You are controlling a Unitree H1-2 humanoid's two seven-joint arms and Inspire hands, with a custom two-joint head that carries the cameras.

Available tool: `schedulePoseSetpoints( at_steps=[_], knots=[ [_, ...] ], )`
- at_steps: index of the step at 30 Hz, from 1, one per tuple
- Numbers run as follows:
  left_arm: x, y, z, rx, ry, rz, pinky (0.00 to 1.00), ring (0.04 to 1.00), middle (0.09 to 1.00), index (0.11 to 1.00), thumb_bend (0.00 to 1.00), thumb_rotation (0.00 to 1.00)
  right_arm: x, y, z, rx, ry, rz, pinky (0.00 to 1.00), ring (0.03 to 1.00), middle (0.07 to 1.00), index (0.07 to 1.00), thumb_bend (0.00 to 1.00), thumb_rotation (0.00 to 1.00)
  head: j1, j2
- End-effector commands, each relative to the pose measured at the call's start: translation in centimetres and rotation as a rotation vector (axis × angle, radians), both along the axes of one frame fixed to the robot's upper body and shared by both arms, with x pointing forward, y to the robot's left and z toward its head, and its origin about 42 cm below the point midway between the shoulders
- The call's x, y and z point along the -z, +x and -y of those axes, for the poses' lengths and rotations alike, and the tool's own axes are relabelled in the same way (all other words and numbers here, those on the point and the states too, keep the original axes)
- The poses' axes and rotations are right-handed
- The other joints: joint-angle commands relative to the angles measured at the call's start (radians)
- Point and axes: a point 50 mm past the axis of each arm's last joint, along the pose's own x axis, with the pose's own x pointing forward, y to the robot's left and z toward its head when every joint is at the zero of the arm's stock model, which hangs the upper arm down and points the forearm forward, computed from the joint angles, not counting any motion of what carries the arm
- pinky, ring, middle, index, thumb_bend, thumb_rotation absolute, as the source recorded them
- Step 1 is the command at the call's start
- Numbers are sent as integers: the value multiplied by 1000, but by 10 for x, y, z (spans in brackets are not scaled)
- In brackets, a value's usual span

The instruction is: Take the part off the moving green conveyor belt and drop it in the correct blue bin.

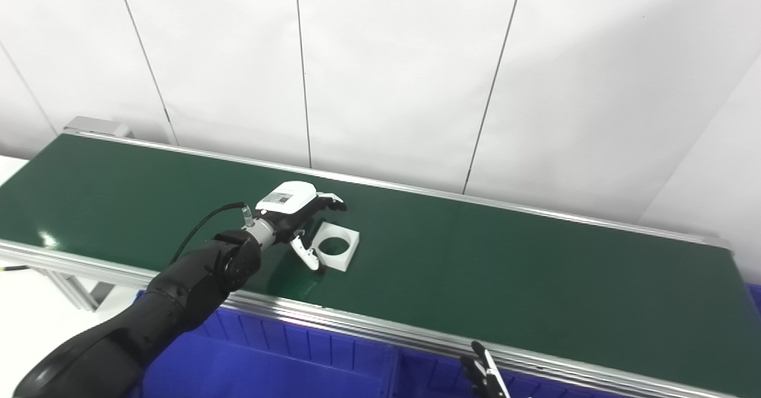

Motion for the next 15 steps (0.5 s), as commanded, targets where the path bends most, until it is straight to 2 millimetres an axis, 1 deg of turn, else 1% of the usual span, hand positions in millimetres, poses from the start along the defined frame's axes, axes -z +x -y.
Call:
schedulePoseSetpoints(
  at_steps=[1,2,3,4,7,11,15],
  knots=[
    [-32,21,12,23,-58,102,510,495,579,668,523,0,-17,2,-1,-12,31,109,912,922,921,1000,796,28,6,1],
    [-31,22,15,26,-56,90,464,442,530,601,505,0,-17,2,-1,-12,31,110,914,922,921,1000,794,26,7,2],
    [-30,22,17,30,-51,77,419,412,499,576,497,0,-17,2,-1,-12,27,110,914,921,920,1000,792,28,9,4],
    [-29,22,20,34,-41,66,404,402,484,558,495,0,-18,2,-1,-11,26,109,917,923,921,1000,790,32,9,4],
    [-27,23,25,38,-45,26,430,412,497,532,496,0,-18,2,0,-9,24,110,925,924,920,1000,790,32,11,8],
    [-24,22,30,46,-52,-22,366,387,476,528,497,0,-18,3,0,-5,29,107,920,925,922,1000,789,31,14,7],
    [-20,21,32,50,-44,-42,422,422,517,502,500,0,-18,4,1,-5,30,109,924,926,925,1000,788,27,13,8]
  ],
)
